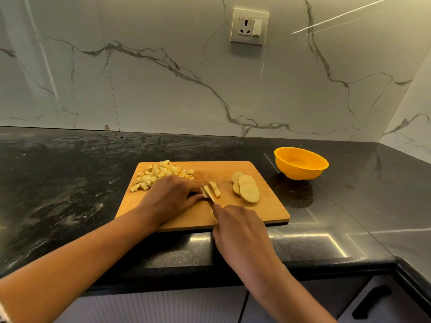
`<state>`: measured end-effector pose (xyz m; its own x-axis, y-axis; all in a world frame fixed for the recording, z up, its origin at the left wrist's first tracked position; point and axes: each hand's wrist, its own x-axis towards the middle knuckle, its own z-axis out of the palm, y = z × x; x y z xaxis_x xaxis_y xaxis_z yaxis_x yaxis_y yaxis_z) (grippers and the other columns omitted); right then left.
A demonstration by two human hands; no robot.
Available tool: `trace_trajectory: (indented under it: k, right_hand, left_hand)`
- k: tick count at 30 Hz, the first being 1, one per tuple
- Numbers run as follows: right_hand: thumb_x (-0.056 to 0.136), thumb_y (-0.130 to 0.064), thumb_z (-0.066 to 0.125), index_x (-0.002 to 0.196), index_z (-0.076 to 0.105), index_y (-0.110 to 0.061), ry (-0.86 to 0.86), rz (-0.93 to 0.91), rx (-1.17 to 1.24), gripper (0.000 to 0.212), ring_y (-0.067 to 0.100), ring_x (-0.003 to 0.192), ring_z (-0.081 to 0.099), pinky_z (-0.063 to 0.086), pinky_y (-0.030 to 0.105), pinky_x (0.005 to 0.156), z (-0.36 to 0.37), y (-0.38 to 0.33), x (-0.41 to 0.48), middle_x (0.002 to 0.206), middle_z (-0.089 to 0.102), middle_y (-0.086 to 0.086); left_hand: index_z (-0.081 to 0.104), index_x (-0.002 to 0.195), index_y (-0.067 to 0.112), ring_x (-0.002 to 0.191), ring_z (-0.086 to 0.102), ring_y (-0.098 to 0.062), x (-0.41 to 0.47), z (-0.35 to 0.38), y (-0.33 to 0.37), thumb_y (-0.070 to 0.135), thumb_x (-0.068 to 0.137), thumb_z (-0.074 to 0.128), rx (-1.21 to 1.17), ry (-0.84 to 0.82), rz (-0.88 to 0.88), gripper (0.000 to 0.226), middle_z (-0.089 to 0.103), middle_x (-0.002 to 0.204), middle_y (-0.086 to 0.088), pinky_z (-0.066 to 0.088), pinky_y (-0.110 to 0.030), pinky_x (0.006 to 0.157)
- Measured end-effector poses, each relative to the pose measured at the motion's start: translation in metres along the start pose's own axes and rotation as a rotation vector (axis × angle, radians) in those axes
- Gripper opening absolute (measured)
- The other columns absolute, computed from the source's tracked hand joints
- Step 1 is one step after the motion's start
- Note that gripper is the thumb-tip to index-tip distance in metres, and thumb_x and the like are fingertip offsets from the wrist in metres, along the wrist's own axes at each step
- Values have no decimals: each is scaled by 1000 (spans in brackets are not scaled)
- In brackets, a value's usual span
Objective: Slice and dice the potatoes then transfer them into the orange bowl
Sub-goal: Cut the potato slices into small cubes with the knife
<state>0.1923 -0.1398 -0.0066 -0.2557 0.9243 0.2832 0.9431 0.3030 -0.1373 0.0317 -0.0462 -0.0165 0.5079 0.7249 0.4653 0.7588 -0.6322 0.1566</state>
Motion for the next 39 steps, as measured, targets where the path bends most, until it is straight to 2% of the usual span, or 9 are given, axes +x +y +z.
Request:
trace_trajectory:
  k: [4, 9, 14, 19, 21, 23, 27, 33, 39]
  right_hand:
    - [101, -25, 40, 139, 43, -21, 44, -11, 59, 38, 17, 98, 56, 41, 27, 75, -2, 7, -5, 111, 59, 0]
    - [101, -27, 39, 145, 35, -22, 81, 4, 102, 44, 16, 100, 55, 38, 26, 73, 3, 11, -9, 115, 59, -2]
    - [100, -29, 40, 143, 39, -25, 119, 16, 134, 43, 14, 97, 57, 40, 25, 73, 9, 20, -10, 112, 61, -4]
    - [99, -34, 42, 129, 55, -28, 135, 9, 131, 33, 11, 92, 57, 43, 25, 74, 4, 39, -12, 107, 65, -7]
    - [99, -37, 43, 128, 56, -30, 137, 6, 118, 33, 11, 97, 57, 41, 25, 75, 2, 46, -11, 112, 64, -7]
    - [98, -40, 45, 130, 56, -33, 132, 13, 118, 34, 9, 101, 55, 40, 24, 76, 0, 54, -10, 116, 62, -9]
    - [96, -44, 49, 129, 56, -38, 79, 13, 96, 35, 6, 97, 53, 32, 21, 68, -6, 74, -7, 109, 61, -14]
    - [92, -45, 55, 127, 58, -41, -45, 35, 105, 35, 4, 97, 53, 39, 23, 72, -21, 108, -13, 104, 61, -16]
    - [91, -42, 59, 122, 62, -40, -102, 76, 141, 32, 2, 94, 52, 43, 26, 81, -28, 137, -23, 100, 59, -17]
  left_hand:
    - [69, 107, 25, 79, 63, -2, 1, -2, -1, 33, 87, 63, -41, 3, -13, 22, 72, 94, 6, 44, -7, 70]
    - [70, 107, 21, 85, 66, -7, 1, -1, -3, 34, 82, 69, -51, 53, 9, 28, 72, 98, 3, 55, -25, 76]
    - [67, 113, 20, 95, 67, -14, -1, 1, -8, 31, 80, 71, -42, 79, 51, 34, 70, 108, 0, 52, -23, 81]
    - [40, 133, 38, 128, 31, 3, 10, 1, -7, 38, 85, 61, -120, -140, 109, 52, 40, 139, 17, 28, -15, 102]
    - [42, 127, 43, 127, 29, 4, 18, 1, -4, 35, 87, 58, -146, -248, 135, 44, 40, 131, 24, 26, -14, 103]
    - [55, 116, 40, 119, 40, 0, 25, 1, -3, 29, 88, 59, -163, -290, 164, 30, 49, 119, 23, 36, -17, 98]
    - [65, 100, 38, 103, 52, -1, 28, 5, -9, 20, 86, 66, -268, -239, 151, 23, 56, 103, 24, 46, -21, 88]
    - [66, 99, 37, 104, 51, 5, 27, 8, -12, 19, 85, 67, -282, -199, 162, 23, 52, 101, 31, 40, -7, 84]
    - [69, 100, 30, 105, 51, 6, 26, 9, -12, 20, 84, 67, -298, -175, 170, 19, 53, 101, 29, 41, -7, 85]
